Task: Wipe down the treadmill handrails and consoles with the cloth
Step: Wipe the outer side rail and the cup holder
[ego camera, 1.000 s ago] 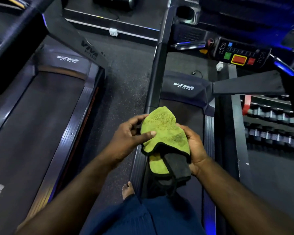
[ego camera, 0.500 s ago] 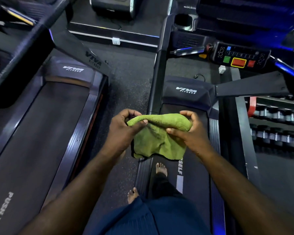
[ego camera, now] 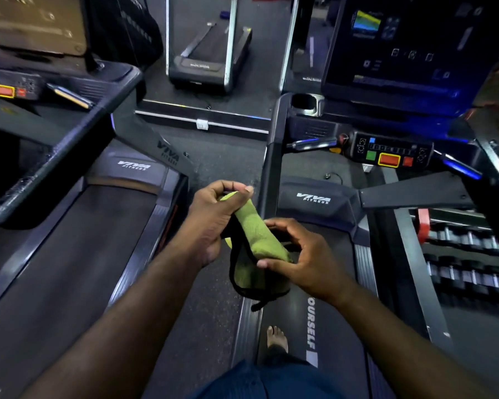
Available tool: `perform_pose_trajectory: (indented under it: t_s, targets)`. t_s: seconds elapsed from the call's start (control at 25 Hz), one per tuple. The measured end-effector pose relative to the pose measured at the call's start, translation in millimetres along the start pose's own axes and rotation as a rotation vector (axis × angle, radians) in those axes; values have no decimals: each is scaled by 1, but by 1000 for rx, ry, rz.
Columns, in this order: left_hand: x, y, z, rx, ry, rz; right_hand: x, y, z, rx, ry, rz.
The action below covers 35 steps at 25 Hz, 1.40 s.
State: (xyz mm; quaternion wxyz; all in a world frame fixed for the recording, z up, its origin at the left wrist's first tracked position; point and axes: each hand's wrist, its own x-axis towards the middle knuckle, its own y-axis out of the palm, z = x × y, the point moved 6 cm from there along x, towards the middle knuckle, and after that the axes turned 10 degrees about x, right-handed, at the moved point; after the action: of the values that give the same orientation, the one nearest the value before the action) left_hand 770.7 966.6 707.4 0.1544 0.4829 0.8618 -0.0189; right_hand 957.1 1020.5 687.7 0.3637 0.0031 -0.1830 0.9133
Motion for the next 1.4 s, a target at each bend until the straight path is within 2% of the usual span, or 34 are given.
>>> perform_pose_trajectory:
  t_s: [0.16, 0.28, 0.36, 0.44, 0.52, 0.6, 0.68, 0.76, 0.84, 0.96, 1.04, 1.16, 1.28, 1.4]
  targets:
    - [-1, -4, -9, -14, 66, 166, 21, 0, 1, 374, 78, -167]
    - [2, -21, 9, 338, 88, 254, 29, 5, -1, 761, 262, -251]
    - [6, -38, 24, 526, 33, 254, 31, 2, -1, 848, 357, -290]
    - [10, -56, 31, 596, 4, 210, 32, -8, -5, 817, 406, -380]
    - [16, -80, 27, 549, 20, 48, 32, -26, -15, 749, 445, -580]
    - [20, -101, 17, 463, 118, -153, 31, -42, -25, 604, 485, -678]
    - [19, -111, 4, 412, 219, -326, 29, -43, -32, 428, 563, -571]
    - [14, -105, -10, 359, 298, -366, 26, -34, -33, 229, 627, -354]
    - [12, -86, -26, 437, 386, -268, 31, -29, -19, 20, 543, -168]
    - [6, -46, -52, 681, 522, -7, 54, -17, 32, -5, 223, -47]
    - [-1, -24, -75, 750, 592, 108, 66, 0, 71, -1, 1, 55]
    - [-12, -2, -116, 809, 723, 111, 75, -18, 104, 118, -155, -174]
    - [-18, 12, -149, 885, 814, 84, 78, -62, 122, 180, -224, -347]
    - [-10, 13, -160, 1011, 780, 114, 79, -104, 143, 278, -268, -439]
